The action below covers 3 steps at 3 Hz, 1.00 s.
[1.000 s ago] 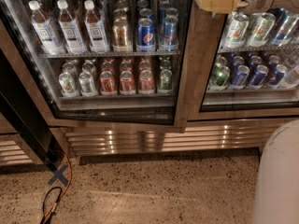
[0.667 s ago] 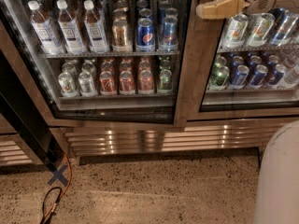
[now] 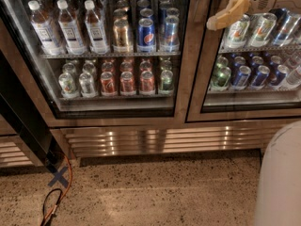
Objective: Open left fridge door
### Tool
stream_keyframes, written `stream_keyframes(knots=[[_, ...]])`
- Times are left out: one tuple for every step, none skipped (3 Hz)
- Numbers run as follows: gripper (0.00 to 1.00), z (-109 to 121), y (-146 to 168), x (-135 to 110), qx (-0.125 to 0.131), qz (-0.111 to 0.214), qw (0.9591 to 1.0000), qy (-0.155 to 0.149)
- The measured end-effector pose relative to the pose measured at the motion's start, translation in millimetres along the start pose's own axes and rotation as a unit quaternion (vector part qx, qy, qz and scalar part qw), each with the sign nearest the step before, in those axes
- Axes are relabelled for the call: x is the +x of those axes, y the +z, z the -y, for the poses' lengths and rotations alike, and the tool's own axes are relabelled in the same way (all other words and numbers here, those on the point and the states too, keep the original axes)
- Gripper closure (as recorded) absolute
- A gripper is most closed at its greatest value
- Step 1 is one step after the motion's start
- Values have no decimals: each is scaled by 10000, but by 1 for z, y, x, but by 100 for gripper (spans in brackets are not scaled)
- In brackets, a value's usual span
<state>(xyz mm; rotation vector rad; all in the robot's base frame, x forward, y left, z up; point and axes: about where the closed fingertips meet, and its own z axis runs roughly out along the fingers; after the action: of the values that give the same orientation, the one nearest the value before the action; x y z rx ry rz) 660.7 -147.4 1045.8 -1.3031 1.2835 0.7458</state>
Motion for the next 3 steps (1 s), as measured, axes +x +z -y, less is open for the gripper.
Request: stream_keyframes(knots=[[19, 0, 0, 0, 0, 0, 10000, 0], [42, 0, 0, 0, 0, 0, 10000, 0], [60, 0, 0, 0, 0, 0, 10000, 0]])
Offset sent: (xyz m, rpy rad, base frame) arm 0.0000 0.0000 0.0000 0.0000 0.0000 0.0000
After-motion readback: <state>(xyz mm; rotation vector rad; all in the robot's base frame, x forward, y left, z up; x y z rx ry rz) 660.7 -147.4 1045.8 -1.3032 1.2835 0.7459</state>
